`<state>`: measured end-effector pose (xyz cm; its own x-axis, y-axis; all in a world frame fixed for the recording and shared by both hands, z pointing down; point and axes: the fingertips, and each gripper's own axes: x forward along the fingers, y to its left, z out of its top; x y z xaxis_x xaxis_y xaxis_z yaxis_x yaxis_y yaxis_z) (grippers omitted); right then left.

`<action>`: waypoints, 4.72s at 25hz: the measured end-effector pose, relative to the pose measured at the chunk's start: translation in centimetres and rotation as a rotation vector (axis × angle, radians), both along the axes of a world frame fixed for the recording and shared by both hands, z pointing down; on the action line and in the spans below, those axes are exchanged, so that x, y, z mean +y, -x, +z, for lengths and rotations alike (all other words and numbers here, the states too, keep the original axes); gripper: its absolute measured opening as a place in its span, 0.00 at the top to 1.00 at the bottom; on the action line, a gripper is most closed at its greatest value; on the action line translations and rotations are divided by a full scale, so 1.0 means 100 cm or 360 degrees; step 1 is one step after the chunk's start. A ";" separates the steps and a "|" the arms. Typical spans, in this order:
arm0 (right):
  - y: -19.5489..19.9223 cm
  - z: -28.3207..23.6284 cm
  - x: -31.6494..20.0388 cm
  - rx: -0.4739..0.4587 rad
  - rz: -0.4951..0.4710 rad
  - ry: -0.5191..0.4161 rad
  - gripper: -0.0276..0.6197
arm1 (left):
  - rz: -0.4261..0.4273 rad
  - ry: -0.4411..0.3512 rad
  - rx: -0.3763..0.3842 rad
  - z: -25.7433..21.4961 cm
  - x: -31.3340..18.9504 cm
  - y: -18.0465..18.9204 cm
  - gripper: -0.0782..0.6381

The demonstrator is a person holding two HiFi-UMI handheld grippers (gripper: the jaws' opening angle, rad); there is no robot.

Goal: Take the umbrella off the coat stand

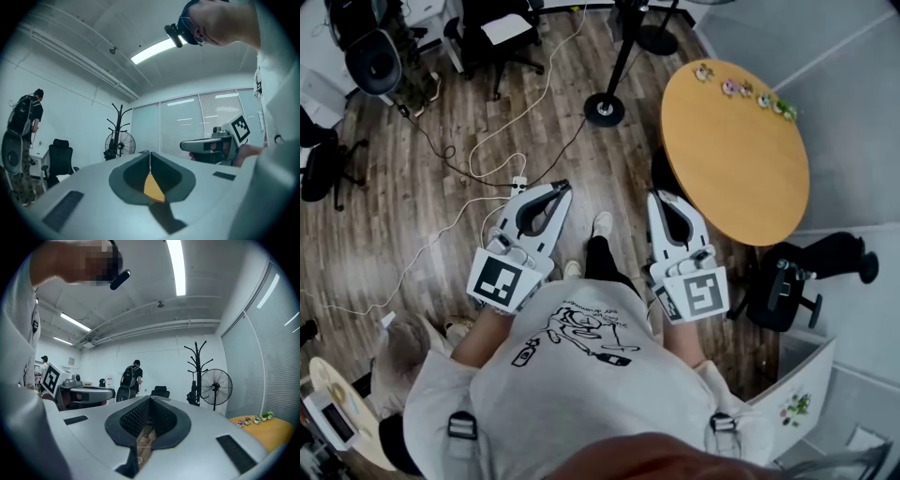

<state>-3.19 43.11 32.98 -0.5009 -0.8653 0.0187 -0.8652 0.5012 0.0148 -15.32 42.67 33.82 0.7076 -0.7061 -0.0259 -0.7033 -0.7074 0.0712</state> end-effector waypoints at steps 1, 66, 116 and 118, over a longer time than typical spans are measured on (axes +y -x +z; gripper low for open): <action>-0.001 -0.001 -0.003 -0.0003 -0.0001 -0.0004 0.93 | -0.0002 0.0000 -0.0001 -0.001 -0.003 0.000 0.87; -0.170 0.006 -0.295 -0.0076 -0.0033 0.0045 0.93 | -0.0104 0.0030 -0.0092 -0.007 -0.293 -0.157 0.87; -0.105 -0.005 -0.538 -0.0026 -0.0028 0.0063 0.93 | -0.0023 0.0060 0.0003 -0.011 -0.537 -0.103 0.87; -0.099 -0.005 -0.551 -0.0020 -0.0024 0.0068 0.93 | -0.0013 0.0073 0.0002 -0.009 -0.550 -0.098 0.87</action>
